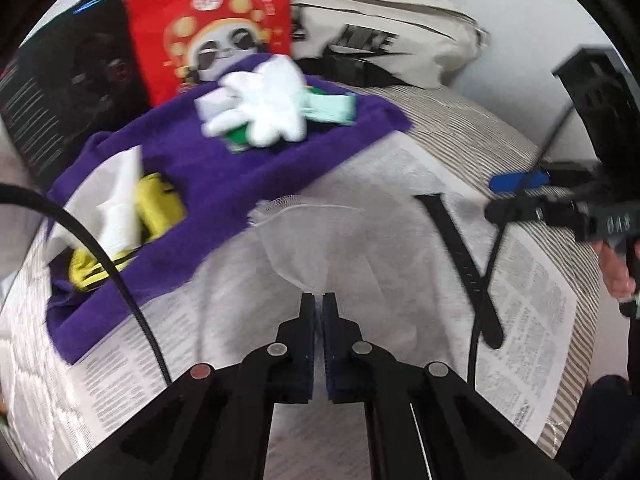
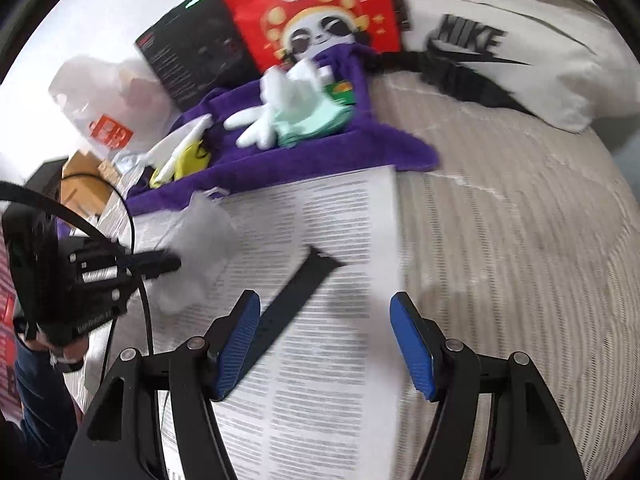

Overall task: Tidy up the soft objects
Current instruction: 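Pinch the translucent mesh bag with left while right moves to the black watch strap, then close the right tool on the black strap and lift it while left holds the bag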

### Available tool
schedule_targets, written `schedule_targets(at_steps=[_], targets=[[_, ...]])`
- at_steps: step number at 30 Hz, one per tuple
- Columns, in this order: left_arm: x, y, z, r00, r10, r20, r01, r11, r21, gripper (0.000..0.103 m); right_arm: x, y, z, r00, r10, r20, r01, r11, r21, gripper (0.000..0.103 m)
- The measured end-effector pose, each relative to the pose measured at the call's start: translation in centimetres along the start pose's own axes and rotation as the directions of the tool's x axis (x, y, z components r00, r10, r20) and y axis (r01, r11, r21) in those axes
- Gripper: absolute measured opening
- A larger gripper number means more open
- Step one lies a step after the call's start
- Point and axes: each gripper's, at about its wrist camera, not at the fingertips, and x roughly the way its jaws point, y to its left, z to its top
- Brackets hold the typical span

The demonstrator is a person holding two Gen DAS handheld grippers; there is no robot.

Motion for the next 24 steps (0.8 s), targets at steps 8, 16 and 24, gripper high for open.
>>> schedule_targets(at_steps=[8,16,24], targets=[[-1.5,3.8,-1.5,0.998,0.062,0.012,-0.06,0.991,-0.117,0.005,2.8,2.4,0.0,0.998,-0.015,-0.061,0.013,1.0,-0.027,0.067],[-2.2,5.3,-2.8,0.997,0.068,0.02,-0.063,0.981,-0.185,0.005,4.3,5.3,-0.6,0.985,-0.173,-0.001,0.168,0.959,-0.227,0.045],[-1.8,5.3,-2.7,0.998,0.066,0.016,-0.061,0.979,-0.195,0.005,3.9,2.7,1.3,0.987,-0.161,0.001,0.156,0.956,-0.248,0.022]])
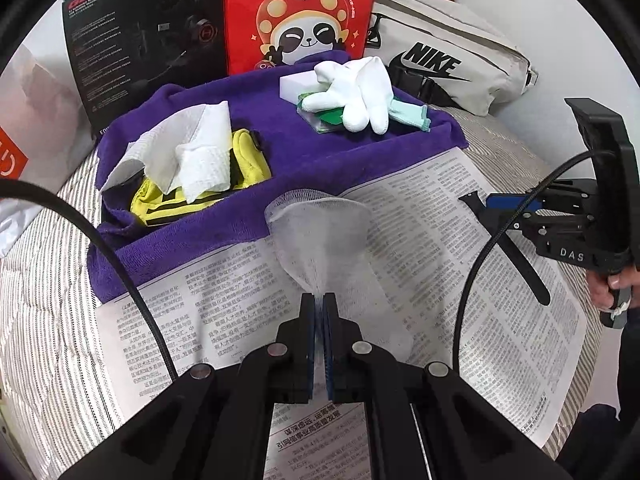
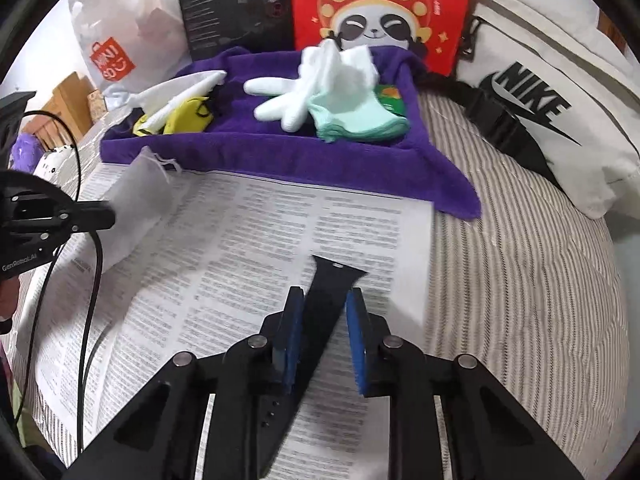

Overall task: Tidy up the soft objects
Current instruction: 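Close the right tool on the black strap and lift it while left holds the bag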

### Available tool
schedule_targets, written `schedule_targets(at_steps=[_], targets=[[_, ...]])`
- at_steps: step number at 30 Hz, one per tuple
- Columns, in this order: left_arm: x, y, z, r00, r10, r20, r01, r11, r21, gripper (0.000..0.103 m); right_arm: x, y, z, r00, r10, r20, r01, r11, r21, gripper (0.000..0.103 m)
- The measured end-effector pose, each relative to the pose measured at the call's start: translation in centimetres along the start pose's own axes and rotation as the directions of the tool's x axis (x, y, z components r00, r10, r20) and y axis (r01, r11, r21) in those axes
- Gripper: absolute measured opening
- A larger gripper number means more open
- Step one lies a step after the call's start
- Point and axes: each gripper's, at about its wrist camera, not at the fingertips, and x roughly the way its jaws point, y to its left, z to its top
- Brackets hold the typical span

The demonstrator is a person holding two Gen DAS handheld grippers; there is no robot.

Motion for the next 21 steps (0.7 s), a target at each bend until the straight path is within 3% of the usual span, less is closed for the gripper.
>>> schedule_targets(at_steps=[2,7,10,12,13,17,21], targets=[[0.0,0.0,0.0,1.0,-0.002,0.003,0.002,1.0,-0.002,0.005,-0.3,-0.2,-0.3,1.0,-0.002,-0.011,0.002,1.0,0.016,0.025],[0.0,0.1,0.0,1.0,-0.007,0.005,0.007,1.0,-0.015,0.005,-1.1,0.7,-2.1,0.999,0.011,-0.046,-0.009,0.998,0.055,0.046],[0.0,0.2,-0.1,1.0,-0.008,0.005,0.008,1.0,-0.024,0.005,-1.4,2.0,-3.1,0.999,-0.026,-0.024,0.027,0.999,0.037,0.048],[0.0,0.3,-0.2,1.0,-0.011,0.007,0.011,0.999,-0.03,0.005,-1.3,2.2,-3.2,0.999,-0.042,-0.004,0.043,0.998,0.043,0.041],[0.0,0.3,-0.2,1.0,-0.011,0.007,0.011,0.999,-0.033,0.005,-1.3,2.0,-3.2,0.998,-0.056,0.008,0.055,0.997,0.05,0.025],[-0.1,0.2,-0.3,1.0,-0.013,0.009,0.013,0.999,-0.041,0.005,-1.4,0.4,-2.8,1.0,-0.009,-0.011,0.01,0.994,0.112,0.021],[-0.2,0.2,-0.5,1.0,-0.013,0.007,0.013,0.999,-0.046,0.005,-1.6,0.7,-3.0,0.999,-0.036,-0.006,0.036,0.994,0.099,0.021]])
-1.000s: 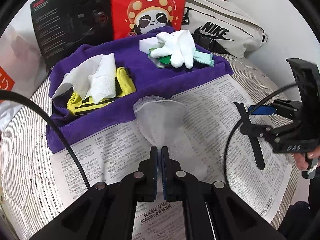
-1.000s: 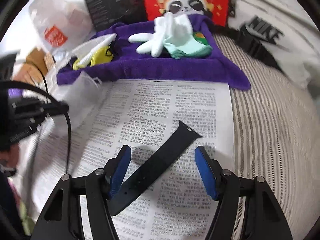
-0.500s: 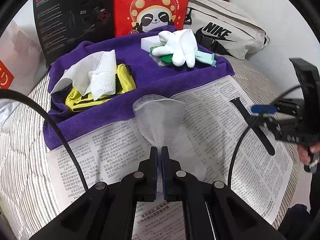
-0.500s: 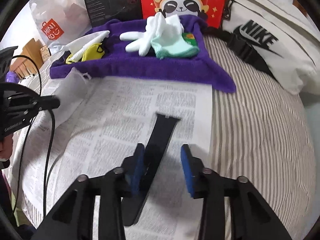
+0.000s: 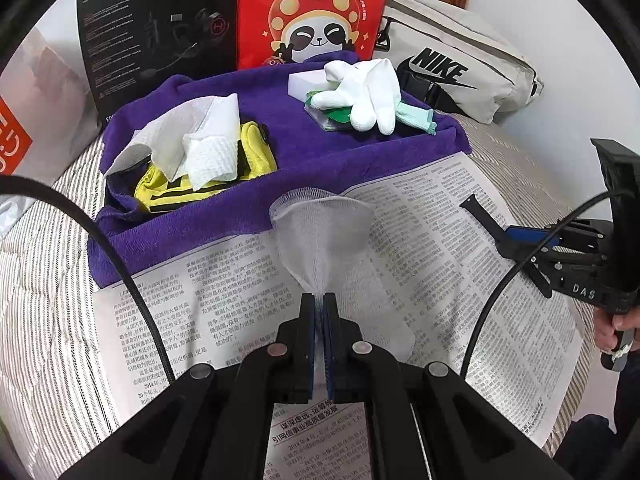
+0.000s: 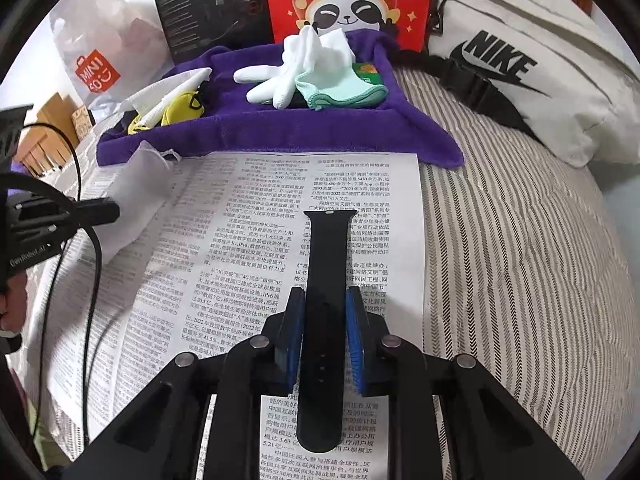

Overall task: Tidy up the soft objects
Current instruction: 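Close the right tool on the black strap and lift it while left holds the bag, then carry the strap onto the towel with right while left carries the mesh bag there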

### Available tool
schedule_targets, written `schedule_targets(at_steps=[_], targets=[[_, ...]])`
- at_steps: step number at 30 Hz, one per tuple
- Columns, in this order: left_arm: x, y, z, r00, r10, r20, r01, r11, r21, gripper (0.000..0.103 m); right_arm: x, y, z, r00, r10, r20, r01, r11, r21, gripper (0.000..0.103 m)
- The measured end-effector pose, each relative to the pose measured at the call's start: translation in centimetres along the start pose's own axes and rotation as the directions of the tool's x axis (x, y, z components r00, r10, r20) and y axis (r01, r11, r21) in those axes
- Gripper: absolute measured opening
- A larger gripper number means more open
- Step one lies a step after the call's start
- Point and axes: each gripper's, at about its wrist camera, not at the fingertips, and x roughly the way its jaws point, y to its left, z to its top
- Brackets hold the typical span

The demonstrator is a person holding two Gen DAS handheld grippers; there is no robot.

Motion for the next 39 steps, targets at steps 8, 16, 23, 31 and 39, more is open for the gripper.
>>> schedule_targets(at_steps=[8,16,23,31,39], targets=[[0.4,0.1,-0.1,1.0,-0.002,-0.004,0.002,1.0,-0.022,0.005,0.3,0.2,0.2,1.0,-0.008,0.018,0.008,1.0,-0.013,0.021],[-0.7,0.6,0.1,0.999,-0.027,0.02,0.028,0.998,-0.054,0.005,-1.3,0.1,1.1,0.998,0.05,0.037,-0.05,0.999,0.005,0.02],[-2.6,1.6,0.9,0.999,-0.017,0.049,0.021,0.997,-0.076,0.005,-2.8,1.0,2.8,0.997,0.054,0.057,-0.053,0.998,-0.024,0.02],[-4.6,2.3,1.8,0.997,-0.008,0.083,0.016,0.995,-0.096,0.005,-3.6,2.3,5.4,0.993,0.081,0.083,-0.076,0.995,-0.064,0.02],[-5.6,3.6,3.0,0.994,0.02,0.105,-0.005,0.99,-0.139,0.005,-3.4,2.8,8.6,0.987,0.114,0.115,-0.106,0.992,-0.068,0.02]])
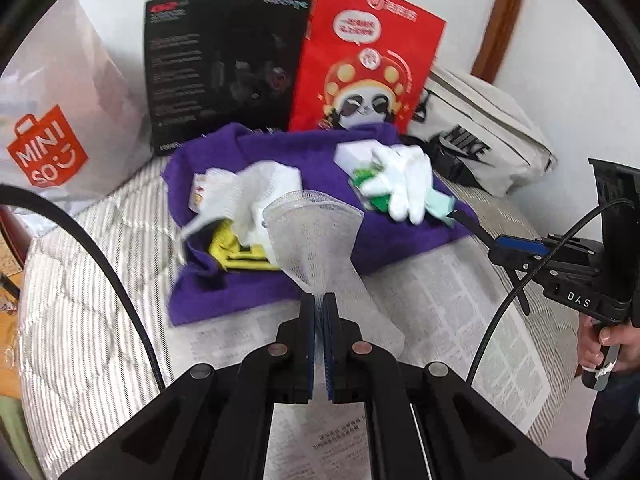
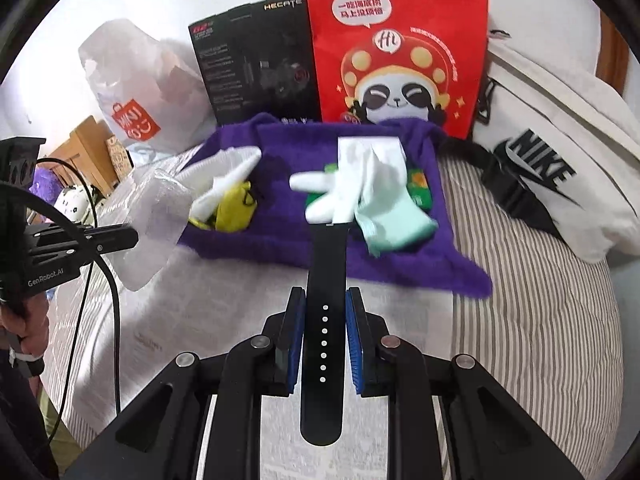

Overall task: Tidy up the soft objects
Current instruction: 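Carry the strap onto the towel with right while left carries the mesh bag there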

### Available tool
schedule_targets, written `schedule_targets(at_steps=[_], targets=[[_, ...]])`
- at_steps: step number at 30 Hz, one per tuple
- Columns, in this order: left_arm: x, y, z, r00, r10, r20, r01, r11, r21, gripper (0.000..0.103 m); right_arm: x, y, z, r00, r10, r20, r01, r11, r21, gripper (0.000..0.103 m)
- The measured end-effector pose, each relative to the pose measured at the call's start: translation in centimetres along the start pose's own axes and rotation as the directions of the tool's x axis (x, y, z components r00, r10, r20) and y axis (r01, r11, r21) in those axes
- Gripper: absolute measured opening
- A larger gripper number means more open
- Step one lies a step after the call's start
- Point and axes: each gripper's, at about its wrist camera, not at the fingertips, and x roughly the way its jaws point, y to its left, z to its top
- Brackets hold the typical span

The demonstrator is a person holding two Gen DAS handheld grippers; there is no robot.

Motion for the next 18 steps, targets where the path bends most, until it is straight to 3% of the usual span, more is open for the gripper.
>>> schedule_targets(at_steps=[8,18], targets=[[-0.6,2.1,2.4,0.997,0.051,0.059,-0.046,0.996,-0.076,0.005,2.1,0.3,3.8,0.999,0.019,0.034,-0.019,1.0,0.001,0.02],[1.5,3.9,5.3,0.997,0.046,0.054,-0.042,0.996,-0.085,0.005,4.9,1.1,8.1,0.996,0.074,0.049,-0.074,0.997,-0.003,0.02]])
